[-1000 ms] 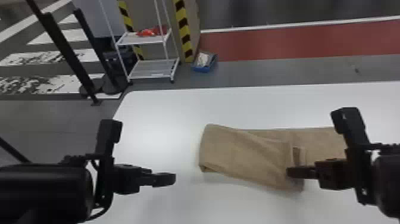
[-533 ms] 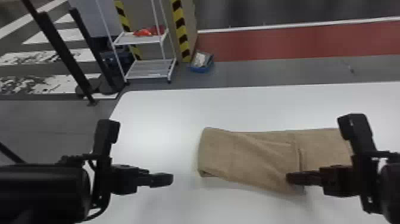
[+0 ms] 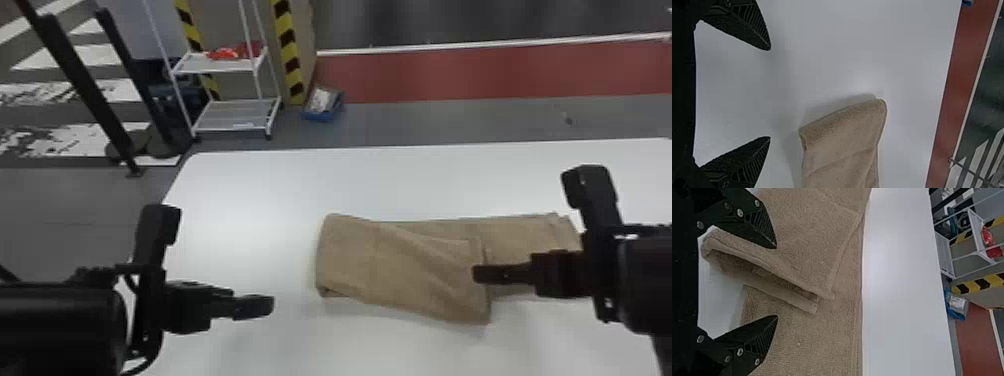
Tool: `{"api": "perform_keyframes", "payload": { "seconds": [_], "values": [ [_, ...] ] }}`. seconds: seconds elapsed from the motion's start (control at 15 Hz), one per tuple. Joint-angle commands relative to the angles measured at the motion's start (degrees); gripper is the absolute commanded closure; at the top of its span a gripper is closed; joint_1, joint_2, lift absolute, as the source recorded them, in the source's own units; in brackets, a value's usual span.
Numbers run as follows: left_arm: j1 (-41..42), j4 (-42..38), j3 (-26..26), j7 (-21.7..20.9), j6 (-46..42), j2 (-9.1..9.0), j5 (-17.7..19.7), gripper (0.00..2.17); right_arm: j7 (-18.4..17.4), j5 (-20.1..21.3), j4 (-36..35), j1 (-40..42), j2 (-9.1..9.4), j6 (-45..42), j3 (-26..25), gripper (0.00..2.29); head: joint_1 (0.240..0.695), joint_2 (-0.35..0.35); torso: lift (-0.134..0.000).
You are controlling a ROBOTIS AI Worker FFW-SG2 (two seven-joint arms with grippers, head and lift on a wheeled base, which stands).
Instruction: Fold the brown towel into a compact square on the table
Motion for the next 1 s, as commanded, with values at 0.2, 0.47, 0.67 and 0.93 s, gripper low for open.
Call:
{"api": "perform_keyframes", "payload": {
  "seconds": [0.2, 0.47, 0.67, 0.93],
  "values": [
    [0.08, -0.07, 0.31, -0.03, -0.03, 0.25, 0.05, 0.08, 0.06, 0.94, 1.67, -0.46, 0.14, 0.24, 0.60, 0.29, 0.695, 0.149, -0.125],
    [0.34, -0.07, 0.40, -0.12, -0.03, 0.25, 0.05, 0.08, -0.21, 2.26, 4.58, -2.04, 0.14, 0.24, 2.45, 0.31, 0.695, 0.154, -0.125],
    [0.34, 0.02, 0.66, -0.21, -0.21, 0.34, 0.14, 0.08, -0.30, 2.53, 6.25, -3.01, 0.14, -0.28, 3.50, 0.47, 0.695, 0.159, -0.125],
    [0.34, 0.28, 0.66, -0.21, -0.91, 0.43, 0.14, 0.08, -1.09, 1.82, 6.86, -3.45, 0.14, -1.16, 4.30, 0.62, 0.695, 0.169, -0.125]
  ]
}}
